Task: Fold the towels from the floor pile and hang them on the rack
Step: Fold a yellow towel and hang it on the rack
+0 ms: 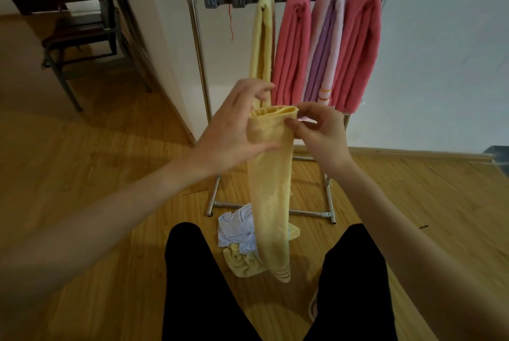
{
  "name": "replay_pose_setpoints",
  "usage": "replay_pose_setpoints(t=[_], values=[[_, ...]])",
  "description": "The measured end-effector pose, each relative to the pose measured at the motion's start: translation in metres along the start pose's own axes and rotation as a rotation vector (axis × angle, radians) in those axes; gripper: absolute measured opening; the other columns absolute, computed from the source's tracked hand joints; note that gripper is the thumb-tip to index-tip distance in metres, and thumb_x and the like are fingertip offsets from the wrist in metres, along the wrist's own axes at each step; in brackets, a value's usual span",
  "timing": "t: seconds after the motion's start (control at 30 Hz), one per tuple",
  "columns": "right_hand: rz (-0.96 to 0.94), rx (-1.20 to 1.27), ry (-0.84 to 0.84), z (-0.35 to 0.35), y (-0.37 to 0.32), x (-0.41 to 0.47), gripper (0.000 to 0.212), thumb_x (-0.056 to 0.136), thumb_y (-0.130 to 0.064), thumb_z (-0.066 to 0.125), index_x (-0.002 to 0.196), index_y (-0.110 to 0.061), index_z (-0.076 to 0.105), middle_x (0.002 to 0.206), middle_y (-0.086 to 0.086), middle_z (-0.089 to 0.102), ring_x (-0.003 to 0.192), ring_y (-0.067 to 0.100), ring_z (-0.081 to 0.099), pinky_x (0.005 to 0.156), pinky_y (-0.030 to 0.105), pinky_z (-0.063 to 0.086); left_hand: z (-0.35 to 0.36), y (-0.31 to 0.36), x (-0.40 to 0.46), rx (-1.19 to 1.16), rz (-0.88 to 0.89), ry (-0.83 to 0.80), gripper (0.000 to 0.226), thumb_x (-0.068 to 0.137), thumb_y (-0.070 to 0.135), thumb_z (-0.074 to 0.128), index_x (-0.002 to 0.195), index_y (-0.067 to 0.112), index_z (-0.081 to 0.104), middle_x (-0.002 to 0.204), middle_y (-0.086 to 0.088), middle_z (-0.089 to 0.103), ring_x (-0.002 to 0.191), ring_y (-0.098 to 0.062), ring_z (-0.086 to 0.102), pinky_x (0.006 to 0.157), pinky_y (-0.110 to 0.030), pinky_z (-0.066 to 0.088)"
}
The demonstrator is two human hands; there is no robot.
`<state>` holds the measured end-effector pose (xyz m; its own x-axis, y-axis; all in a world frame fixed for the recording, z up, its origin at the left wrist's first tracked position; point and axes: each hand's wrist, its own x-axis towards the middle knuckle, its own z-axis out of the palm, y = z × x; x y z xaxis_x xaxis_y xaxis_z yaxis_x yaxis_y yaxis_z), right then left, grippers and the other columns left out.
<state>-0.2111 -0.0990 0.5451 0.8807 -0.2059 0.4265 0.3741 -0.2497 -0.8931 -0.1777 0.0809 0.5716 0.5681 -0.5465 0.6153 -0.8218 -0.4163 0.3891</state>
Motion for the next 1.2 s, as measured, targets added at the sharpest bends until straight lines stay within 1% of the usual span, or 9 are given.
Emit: replay_pose_setpoints(t=[0.13, 0.27, 0.4, 0.5, 0.67, 0.8, 0.9, 1.03, 1.2], values=[[0.056, 0.030, 0.010, 0.005, -0.001, 0.000, 0.016, 0.082, 0.002, 0.067, 0.093, -0.009, 0.068, 0.086, 0.004, 0.068, 0.089, 0.028, 0.068, 0.075, 0.043, 0.059, 0.039, -0.033, -0.064, -0.091, -0.397, -0.157, 0.108, 0.055, 0.042, 0.089, 0.140, 0.018, 0.027, 0.132, 0.008, 0.033, 0.116, 0.004, 0.034, 0.097, -0.007, 0.031], [0.090, 0.053, 0.045, 0.006, -0.008, -0.001, 0.015, 0.083, 0.001, 0.067, 0.093, -0.010, 0.068, 0.087, 0.008, 0.068, 0.085, 0.026, 0.069, 0.073, 0.038, 0.060, 0.091, -0.064, -0.114, -0.290, -0.609, -0.301, 0.079, 0.063, 0.037, 0.087, 0.130, 0.020, 0.048, 0.122, 0.007, 0.057, 0.109, -0.005, 0.054, 0.097, -0.029, 0.044], [0.109, 0.071, 0.081, 0.000, -0.014, -0.001, 0.015, 0.083, 0.000, 0.067, 0.097, -0.005, 0.067, 0.086, 0.010, 0.067, 0.086, 0.025, 0.069, 0.073, 0.037, 0.060, 0.124, -0.069, -0.124, -0.436, -0.772, -0.302, 0.033, 0.074, 0.017, 0.080, 0.103, 0.016, 0.065, 0.098, 0.003, 0.069, 0.095, -0.012, 0.065, 0.092, -0.037, 0.051], [0.131, 0.093, 0.094, -0.005, -0.017, -0.001, 0.016, 0.084, 0.001, 0.066, 0.099, -0.001, 0.067, 0.083, 0.009, 0.066, 0.084, 0.022, 0.069, 0.073, 0.037, 0.060, 0.144, -0.073, -0.122, -0.467, -0.857, -0.280, 0.026, 0.075, 0.016, 0.079, 0.097, 0.008, 0.068, 0.093, -0.005, 0.070, 0.085, -0.014, 0.065, 0.079, -0.022, 0.054], [0.177, 0.165, 0.303, -0.017, -0.011, 0.001, 0.014, 0.082, -0.001, 0.066, 0.095, -0.007, 0.068, 0.081, 0.010, 0.065, 0.080, 0.021, 0.067, 0.071, 0.038, 0.060, 0.161, -0.082, -0.126, -0.415, -0.852, -0.412, 0.041, 0.076, 0.040, 0.072, 0.088, 0.001, 0.068, 0.086, -0.016, 0.069, 0.082, -0.027, 0.064, 0.071, -0.041, 0.047], [0.349, 0.171, 0.566, -0.029, 0.026, -0.007, 0.015, 0.083, -0.007, 0.063, 0.097, -0.006, 0.066, 0.093, 0.012, 0.066, 0.092, 0.028, 0.066, 0.077, 0.044, 0.059, 0.162, -0.087, -0.132, -0.420, -0.934, -0.373, 0.015, 0.087, 0.025, 0.068, 0.079, 0.012, 0.065, 0.074, -0.004, 0.062, 0.070, -0.014, 0.057, 0.059, -0.019, 0.037], [0.489, 0.099, 0.660, -0.037, 0.054, -0.025, 0.024, 0.082, -0.003, 0.058, 0.106, -0.007, 0.055, 0.103, 0.011, 0.062, 0.092, 0.021, 0.063, 0.081, 0.038, 0.057, 0.148, -0.092, -0.130, -0.464, -0.971, -0.283, 0.021, 0.090, 0.023, 0.063, 0.072, 0.013, 0.062, 0.067, -0.001, 0.057, 0.066, -0.013, 0.055, 0.053, -0.014, 0.035], [0.698, 0.069, 0.627, -0.043, 0.090, -0.053, 0.033, 0.083, 0.006, 0.054, 0.108, -0.014, 0.044, 0.101, 0.004, 0.053, 0.094, 0.020, 0.058, 0.082, 0.037, 0.055, 0.113, -0.084, -0.102, -0.476, -0.866, -0.255, 0.021, 0.091, 0.022, 0.062, 0.084, 0.004, 0.068, 0.075, -0.005, 0.061, 0.066, -0.007, 0.057, 0.059, -0.019, 0.039], [0.885, -0.053, 0.384, -0.036, 0.128, -0.084, 0.031, 0.079, 0.003, 0.059, 0.104, -0.009, 0.047, 0.106, 0.014, 0.058, 0.095, 0.027, 0.061, 0.079, 0.041, 0.057, 0.066, -0.056, -0.058, -0.495, -0.667, -0.415, 0.029, 0.092, 0.023, 0.059, 0.081, -0.003, 0.065, 0.071, -0.009, 0.054, 0.061, -0.010, 0.050, 0.054, -0.019, 0.037]])
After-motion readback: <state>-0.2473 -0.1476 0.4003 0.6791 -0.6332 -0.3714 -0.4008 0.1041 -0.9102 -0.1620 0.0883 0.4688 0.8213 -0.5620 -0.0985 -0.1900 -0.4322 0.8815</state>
